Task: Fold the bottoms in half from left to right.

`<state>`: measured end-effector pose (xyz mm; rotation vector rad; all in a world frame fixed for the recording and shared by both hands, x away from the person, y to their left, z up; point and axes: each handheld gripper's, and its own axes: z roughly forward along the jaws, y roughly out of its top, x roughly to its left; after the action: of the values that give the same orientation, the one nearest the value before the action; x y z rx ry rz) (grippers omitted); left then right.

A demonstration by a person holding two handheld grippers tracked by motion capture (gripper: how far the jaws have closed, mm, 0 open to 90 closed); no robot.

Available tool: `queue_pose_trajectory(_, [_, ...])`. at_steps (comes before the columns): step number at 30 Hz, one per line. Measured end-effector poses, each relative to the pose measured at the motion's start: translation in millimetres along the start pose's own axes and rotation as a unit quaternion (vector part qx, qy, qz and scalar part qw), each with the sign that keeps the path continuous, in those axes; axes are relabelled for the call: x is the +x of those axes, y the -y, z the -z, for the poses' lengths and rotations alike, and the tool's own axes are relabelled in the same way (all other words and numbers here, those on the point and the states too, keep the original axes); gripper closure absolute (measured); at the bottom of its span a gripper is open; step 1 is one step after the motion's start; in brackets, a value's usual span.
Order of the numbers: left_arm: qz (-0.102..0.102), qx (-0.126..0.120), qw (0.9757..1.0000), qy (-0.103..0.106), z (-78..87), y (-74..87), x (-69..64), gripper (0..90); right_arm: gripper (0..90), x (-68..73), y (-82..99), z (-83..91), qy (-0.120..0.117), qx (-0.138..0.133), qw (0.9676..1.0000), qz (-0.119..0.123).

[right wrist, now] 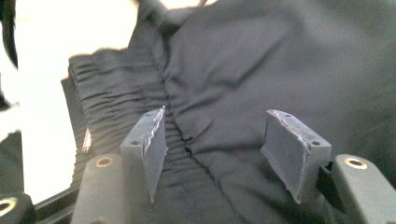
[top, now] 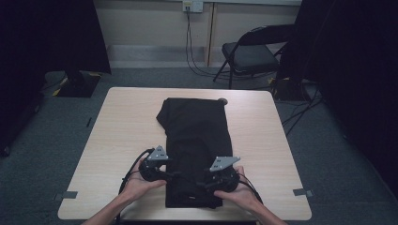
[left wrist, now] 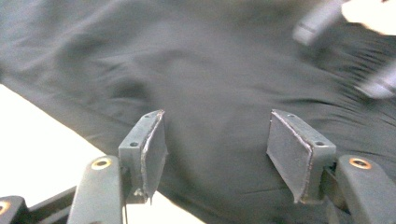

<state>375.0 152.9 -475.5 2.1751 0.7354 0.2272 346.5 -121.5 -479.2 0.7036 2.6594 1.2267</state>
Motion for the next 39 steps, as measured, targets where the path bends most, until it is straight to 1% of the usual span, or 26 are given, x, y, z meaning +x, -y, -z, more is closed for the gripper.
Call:
queue_pose_trajectory(2, [0.007, 0.002, 0.9999, -0.010, -3.7, -0.5, 3.5, 37.7, 39.4, 7.7, 7.9, -1.2, 0.008, 0.005, 0.9998, 0.020])
queue_pose_trajectory(4, [0.009, -0.004, 0.9999, -0.011, -5.0, -2.2, 4.7, 37.6, 41.2, 12.0, 9.9, -1.9, 0.009, 0.008, 0.9995, 0.030])
queue_pose_trajectory(5, [0.002, -0.004, 0.9999, -0.014, -5.9, -2.9, 4.5, 37.7, 45.5, 14.8, 11.6, -3.3, 0.013, 0.004, 0.9988, 0.046])
queue_pose_trajectory(6, [0.000, -0.004, 0.9998, -0.017, -6.9, -3.5, 3.7, 39.4, 48.1, 15.5, 12.5, -3.0, 0.005, 0.003, 0.9992, 0.040])
queue_pose_trajectory(9, [-0.004, -0.005, 0.9998, -0.016, -10.2, -5.5, 2.3, 41.5, 48.2, 14.8, 13.3, -2.7, 0.001, 0.002, 0.9996, 0.028])
queue_pose_trajectory(10, [-0.009, 0.002, 0.9998, -0.016, -12.7, -8.3, 0.7, 43.6, 47.7, 13.0, 9.1, -1.0, -0.016, 0.015, 0.9996, 0.016])
queue_pose_trajectory(11, [-0.014, 0.004, 0.9998, -0.013, -13.3, -10.0, -0.1, 45.5, 46.6, 13.0, 7.6, -0.1, -0.018, 0.012, 0.9996, 0.017])
queue_pose_trajectory(12, [-0.019, 0.012, 0.9997, -0.006, -14.4, -10.9, -1.0, 51.0, 42.8, 12.2, 5.6, 1.3, -0.020, 0.008, 0.9996, 0.020])
queue_pose_trajectory(13, [-0.021, 0.026, 0.9994, 0.002, -16.8, -10.4, -2.1, 55.2, 40.5, 8.6, 3.3, 3.1, -0.018, 0.003, 0.9997, 0.015])
queue_pose_trajectory(15, [-0.032, 0.062, 0.9976, -0.002, -24.5, -6.0, -5.5, 55.3, 41.9, -5.4, -1.3, 7.9, 0.000, -0.019, 0.9998, -0.011])
queue_pose_trajectory(16, [-0.041, 0.048, 0.9980, -0.004, -25.6, -3.6, -7.7, 54.0, 42.2, -13.8, -3.5, 9.7, 0.016, -0.028, 0.9993, -0.018])
queue_pose_trajectory(18, [-0.032, 0.048, 0.9983, -0.005, -25.6, -3.8, -8.4, 53.5, 42.4, -33.0, -6.9, 11.2, 0.034, -0.041, 0.9974, -0.048])
queue_pose_trajectory(19, [-0.032, 0.048, 0.9983, -0.005, -25.6, -3.8, -8.4, 52.9, 42.4, -33.0, -6.9, 11.2, 0.034, -0.041, 0.9974, -0.048])
queue_pose_trajectory(20, [-0.033, 0.047, 0.9983, -0.009, -25.3, -3.2, -9.5, 52.7, 42.3, -49.4, -9.0, 9.6, 0.059, -0.040, 0.9958, -0.057])
queue_pose_trajectory(21, [-0.030, 0.044, 0.9986, -0.008, -25.3, -2.8, -9.5, 52.3, 42.2, -54.2, -9.5, 8.3, 0.068, -0.041, 0.9952, -0.057])
queue_pose_trajectory(22, [-0.023, 0.044, 0.9988, -0.007, -24.7, -2.5, -8.3, 51.1, 41.3, -61.0, -10.0, 6.1, 0.071, -0.041, 0.9943, -0.069])
queue_pose_trajectory(24, [-0.017, 0.042, 0.9989, -0.006, -24.4, -2.3, -6.8, 48.9, 38.9, -72.6, -12.3, -0.6, 0.092, -0.030, 0.9927, -0.073])
queue_pose_trajectory(26, [-0.008, 0.044, 0.9990, -0.005, -24.2, -3.6, -0.7, 48.1, 34.6, -84.0, -14.9, -9.6, 0.091, -0.013, 0.9917, -0.089])
queue_pose_trajectory(27, [-0.008, 0.044, 0.9990, -0.005, -24.2, -3.6, -0.7, 50.8, 34.6, -86.9, -15.8, -13.6, 0.100, -0.011, 0.9911, -0.087])
queue_pose_trajectory(29, [-0.022, 0.057, 0.9981, 0.005, -23.5, -5.4, 1.3, 51.4, 33.4, -90.3, -15.6, -21.3, 0.110, -0.004, 0.9903, -0.085])
queue_pose_trajectory(31, [-0.020, 0.055, 0.9983, 0.001, -22.5, -3.8, -0.6, 51.3, 31.2, -91.5, -12.6, -28.2, 0.113, 0.003, 0.9899, -0.085])
queue_pose_trajectory(33, [-0.023, 0.057, 0.9981, 0.002, -20.9, -2.4, -3.8, 50.8, 30.2, -88.4, -11.4, -29.9, 0.121, 0.003, 0.9901, -0.072])
queue_pose_trajectory(35, [-0.013, 0.061, 0.9979, 0.017, -18.8, -2.3, -4.6, 50.8, 30.1, -84.0, -9.7, -30.9, 0.126, 0.003, 0.9902, -0.060])
queue_pose_trajectory(37, [-0.010, 0.069, 0.9968, 0.039, -16.9, -4.8, -2.2, 55.4, 30.1, -79.7, -7.6, -30.4, 0.121, 0.000, 0.9913, -0.052])
queue_pose_trajectory(38, [-0.006, 0.063, 0.9971, 0.042, -15.7, -6.9, 0.2, 55.6, 30.1, -77.3, -7.1, -29.6, 0.113, 0.003, 0.9925, -0.046])
queue_pose_trajectory(39, [0.006, 0.049, 0.9979, 0.041, -13.9, -8.8, 3.3, 54.0, 30.1, -74.6, -6.4, -28.9, 0.105, 0.004, 0.9937, -0.041])
